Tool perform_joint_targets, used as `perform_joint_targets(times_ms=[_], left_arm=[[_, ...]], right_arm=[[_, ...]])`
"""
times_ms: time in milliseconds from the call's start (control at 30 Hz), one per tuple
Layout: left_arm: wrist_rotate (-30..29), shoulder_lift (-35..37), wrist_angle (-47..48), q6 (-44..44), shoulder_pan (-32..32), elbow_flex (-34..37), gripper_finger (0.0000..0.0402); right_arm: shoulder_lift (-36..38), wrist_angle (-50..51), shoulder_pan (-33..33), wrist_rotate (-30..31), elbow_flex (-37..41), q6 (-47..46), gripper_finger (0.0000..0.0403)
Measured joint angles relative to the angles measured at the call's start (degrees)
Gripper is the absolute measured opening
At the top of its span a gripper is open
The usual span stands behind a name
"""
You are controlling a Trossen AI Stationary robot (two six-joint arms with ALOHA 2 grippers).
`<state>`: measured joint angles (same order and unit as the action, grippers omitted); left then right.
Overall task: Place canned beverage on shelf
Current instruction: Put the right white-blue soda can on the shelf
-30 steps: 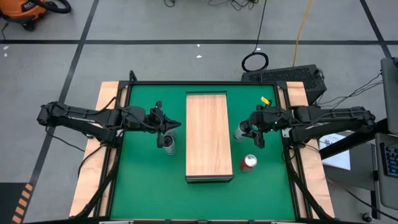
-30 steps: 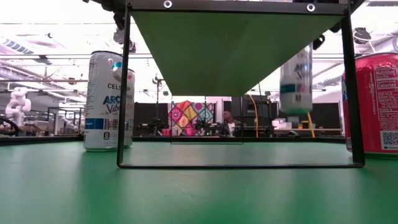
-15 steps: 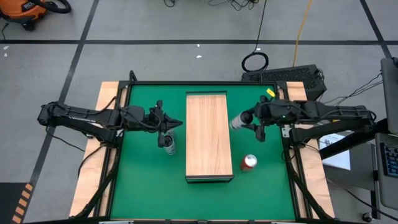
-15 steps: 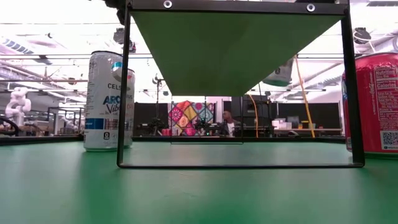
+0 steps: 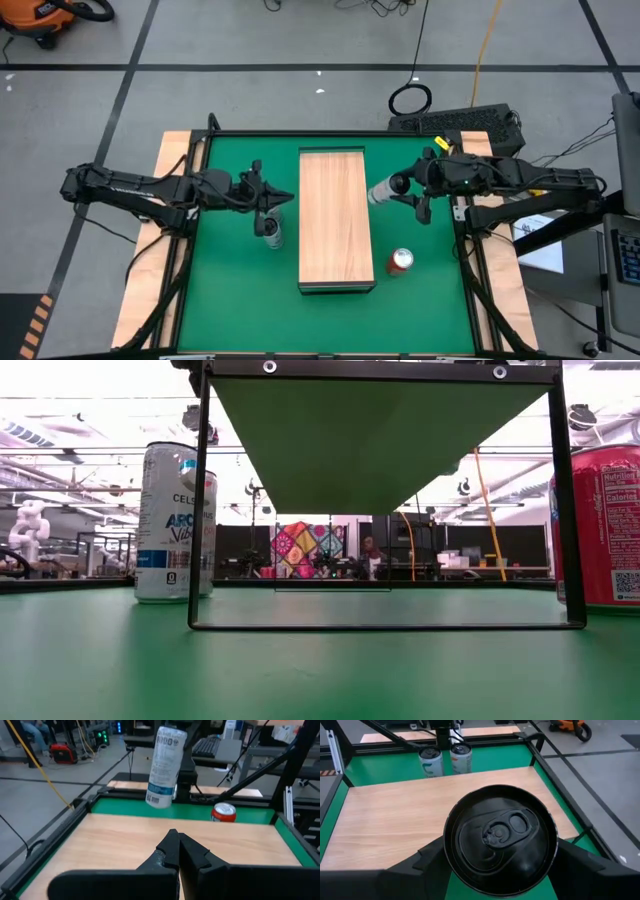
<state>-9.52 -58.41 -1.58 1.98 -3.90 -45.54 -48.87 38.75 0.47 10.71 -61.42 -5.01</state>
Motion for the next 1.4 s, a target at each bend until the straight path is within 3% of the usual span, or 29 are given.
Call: perform_joint_targets(times_ms=[167, 433, 567, 833, 1000, 1200, 1400], left_arm=[[0.0, 0.02, -1.99, -1.47, 0.02, 0.0, 0.0], [-0.09, -2.88, -13.04, -5.94, 0.03, -0.07, 0.0017], [-1.62, -5.46, -16.42, -6.07, 0.07, -0.07, 0.007], [-4.35, -9.79, -20.84, -7.23, 0.07, -0.07, 0.0211], [-4.84, -11.74, -20.6, -7.31, 0.07, -0.07, 0.0277], [-7.95, -12.84, -19.93, -7.28, 0.07, -0.07, 0.0328], [-4.37, -12.88, -18.59, -7.23, 0.09, -0.07, 0.0342]], right_arm=[[0.07, -2.99, 0.0, -0.01, -0.04, 2.76, 0.0255], [-1.63, -18.46, 0.0, -0.31, -0.04, 14.15, 0.0256], [-3.45, -23.54, 0.0, -1.12, -0.04, 16.96, 0.0256], [-9.97, -30.93, 0.04, -9.42, -0.04, 19.4, 0.0256], [-14.33, -36.65, 0.02, -12.46, -0.04, 19.67, 0.0256], [-17.74, -43.03, 0.0, -14.0, -0.04, 21.2, 0.0256], [-19.25, -45.43, 0.02, -14.34, -0.01, 22.17, 0.0256]])
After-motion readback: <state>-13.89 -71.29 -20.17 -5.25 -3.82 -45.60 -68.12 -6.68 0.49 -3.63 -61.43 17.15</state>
